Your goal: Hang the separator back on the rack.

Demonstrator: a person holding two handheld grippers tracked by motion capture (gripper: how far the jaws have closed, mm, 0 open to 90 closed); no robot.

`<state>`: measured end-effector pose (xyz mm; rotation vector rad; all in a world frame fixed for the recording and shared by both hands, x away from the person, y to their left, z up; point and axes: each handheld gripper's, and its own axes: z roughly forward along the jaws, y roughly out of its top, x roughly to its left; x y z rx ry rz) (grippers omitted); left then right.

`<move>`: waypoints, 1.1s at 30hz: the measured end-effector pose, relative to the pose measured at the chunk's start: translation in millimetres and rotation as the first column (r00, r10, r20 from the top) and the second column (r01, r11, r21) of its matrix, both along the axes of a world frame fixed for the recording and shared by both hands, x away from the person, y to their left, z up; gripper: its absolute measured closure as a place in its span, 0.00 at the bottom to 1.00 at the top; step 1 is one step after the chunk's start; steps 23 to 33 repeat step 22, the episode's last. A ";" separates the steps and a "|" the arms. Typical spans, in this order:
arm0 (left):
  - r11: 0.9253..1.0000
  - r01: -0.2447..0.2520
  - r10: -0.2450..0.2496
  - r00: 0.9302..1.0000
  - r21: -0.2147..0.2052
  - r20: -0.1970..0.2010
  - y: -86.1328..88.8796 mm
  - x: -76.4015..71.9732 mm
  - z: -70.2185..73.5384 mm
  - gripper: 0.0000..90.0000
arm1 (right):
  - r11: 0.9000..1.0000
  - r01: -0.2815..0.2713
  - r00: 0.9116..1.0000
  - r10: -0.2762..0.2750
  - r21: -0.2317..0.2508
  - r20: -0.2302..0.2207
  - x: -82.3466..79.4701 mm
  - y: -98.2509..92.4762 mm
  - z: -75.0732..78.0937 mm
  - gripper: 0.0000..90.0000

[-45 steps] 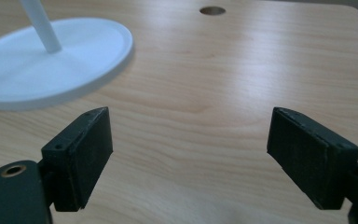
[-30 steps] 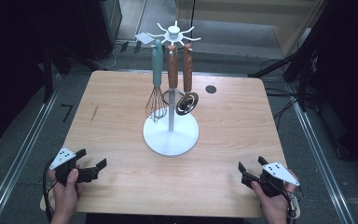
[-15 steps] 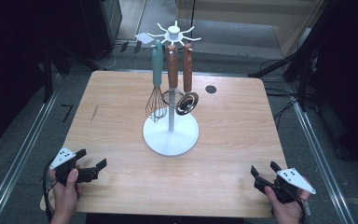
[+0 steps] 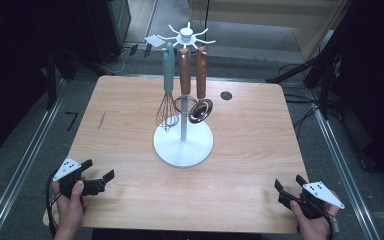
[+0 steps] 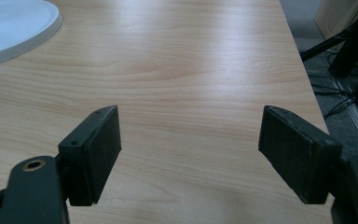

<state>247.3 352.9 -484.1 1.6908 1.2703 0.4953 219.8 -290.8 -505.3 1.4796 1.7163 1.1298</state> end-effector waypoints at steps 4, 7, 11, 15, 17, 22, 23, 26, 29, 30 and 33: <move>1.000 -0.002 0.002 1.000 0.004 0.000 -0.4 0.1 0.0 0.00 | 1.000 0.008 1.000 -0.008 0.003 -0.004 0.8 -3.7 -1.4 0.24; 1.000 0.000 0.000 1.000 0.004 -0.001 -0.6 0.5 -0.1 0.00 | 1.000 0.011 1.000 -0.011 0.001 -0.007 1.6 -4.9 -2.7 0.24; 1.000 -0.001 0.001 1.000 0.008 -0.003 -0.8 0.7 0.0 0.00 | 1.000 0.008 1.000 -0.008 0.002 -0.013 1.9 -4.7 -3.0 0.24; 1.000 -0.004 0.004 1.000 0.010 -0.003 -0.8 0.6 0.0 0.00 | 1.000 0.005 1.000 -0.004 0.003 -0.017 2.2 -4.9 -3.0 0.24; 1.000 -0.007 0.007 1.000 0.008 -0.003 -0.7 0.6 0.0 0.00 | 1.000 0.002 1.000 -0.002 0.004 -0.017 2.4 -5.2 -3.1 0.24; 1.000 -0.018 0.018 1.000 0.012 -0.008 -1.4 1.6 -0.2 0.00 | 1.000 -0.002 1.000 0.002 0.012 -0.021 2.9 -6.0 -3.2 0.22; 1.000 -0.018 0.018 1.000 0.012 -0.008 -1.4 1.6 -0.2 0.00 | 1.000 -0.002 1.000 0.002 0.012 -0.021 2.9 -6.0 -3.2 0.22; 1.000 -0.018 0.018 1.000 0.012 -0.008 -1.4 1.6 -0.2 0.00 | 1.000 -0.002 1.000 0.002 0.012 -0.021 2.9 -6.0 -3.2 0.22; 1.000 -0.018 0.018 1.000 0.012 -0.008 -1.4 1.6 -0.2 0.00 | 1.000 -0.002 1.000 0.002 0.012 -0.021 2.9 -6.0 -3.2 0.22; 1.000 -0.018 0.018 1.000 0.012 -0.008 -1.4 1.6 -0.2 0.00 | 1.000 -0.002 1.000 0.002 0.012 -0.021 2.9 -6.0 -3.2 0.22; 1.000 -0.018 0.018 1.000 0.012 -0.008 -1.4 1.6 -0.2 0.00 | 1.000 -0.002 1.000 0.002 0.012 -0.021 2.9 -6.0 -3.2 0.22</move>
